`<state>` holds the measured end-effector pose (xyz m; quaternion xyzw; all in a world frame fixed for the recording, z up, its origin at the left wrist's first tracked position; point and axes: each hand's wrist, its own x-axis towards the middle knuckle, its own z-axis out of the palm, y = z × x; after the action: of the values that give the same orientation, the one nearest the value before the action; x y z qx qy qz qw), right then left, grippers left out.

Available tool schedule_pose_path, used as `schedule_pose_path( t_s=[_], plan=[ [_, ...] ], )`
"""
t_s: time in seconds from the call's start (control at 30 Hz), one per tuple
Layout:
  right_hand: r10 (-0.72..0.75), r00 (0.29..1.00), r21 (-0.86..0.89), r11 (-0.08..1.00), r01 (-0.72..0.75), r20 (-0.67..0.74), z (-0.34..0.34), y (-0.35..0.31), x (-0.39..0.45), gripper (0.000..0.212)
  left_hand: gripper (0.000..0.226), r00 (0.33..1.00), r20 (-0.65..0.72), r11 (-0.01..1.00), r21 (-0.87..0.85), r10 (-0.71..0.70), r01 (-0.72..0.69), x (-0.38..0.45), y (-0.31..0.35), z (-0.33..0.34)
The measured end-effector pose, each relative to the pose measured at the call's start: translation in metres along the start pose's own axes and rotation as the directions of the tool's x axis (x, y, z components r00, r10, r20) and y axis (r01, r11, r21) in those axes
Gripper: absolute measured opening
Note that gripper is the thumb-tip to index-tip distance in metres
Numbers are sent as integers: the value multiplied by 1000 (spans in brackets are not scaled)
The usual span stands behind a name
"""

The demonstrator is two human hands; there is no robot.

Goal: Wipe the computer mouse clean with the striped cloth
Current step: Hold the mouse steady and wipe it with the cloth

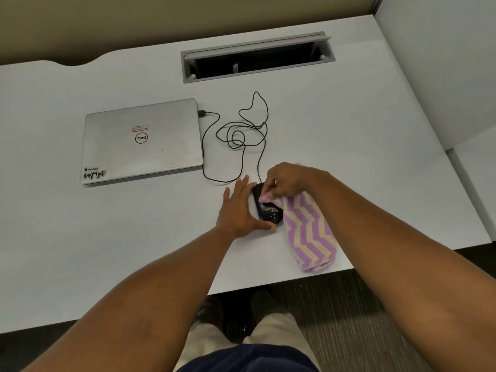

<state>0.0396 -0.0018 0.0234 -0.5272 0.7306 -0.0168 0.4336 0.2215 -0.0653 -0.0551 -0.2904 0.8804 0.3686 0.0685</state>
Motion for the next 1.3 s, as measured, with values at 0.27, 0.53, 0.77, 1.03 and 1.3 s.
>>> schedule_pose_path(
  t_s=[0.27,0.53,0.77,1.03,1.3],
  plan=[
    [-79,997,-112,991,78,-11,16,-18,6,25,125,999,-15,999,-11,30,-30,0,0,1],
    [25,977,-172,985,11,209,11,-26,5,21,123,1000,-11,1000,7,23,-22,-3,3,-2],
    [-45,996,-158,986,56,72,1,-21,0,28,123,1000,-8,1000,10,24,-24,-1,0,1],
    [-63,993,-199,977,81,96,20,-32,5,24,123,999,2,998,42,47,-47,0,-1,1],
    [56,974,-187,982,-15,219,11,-24,-5,24,127,1000,-13,1000,9,25,-25,-3,2,-1]
  ],
)
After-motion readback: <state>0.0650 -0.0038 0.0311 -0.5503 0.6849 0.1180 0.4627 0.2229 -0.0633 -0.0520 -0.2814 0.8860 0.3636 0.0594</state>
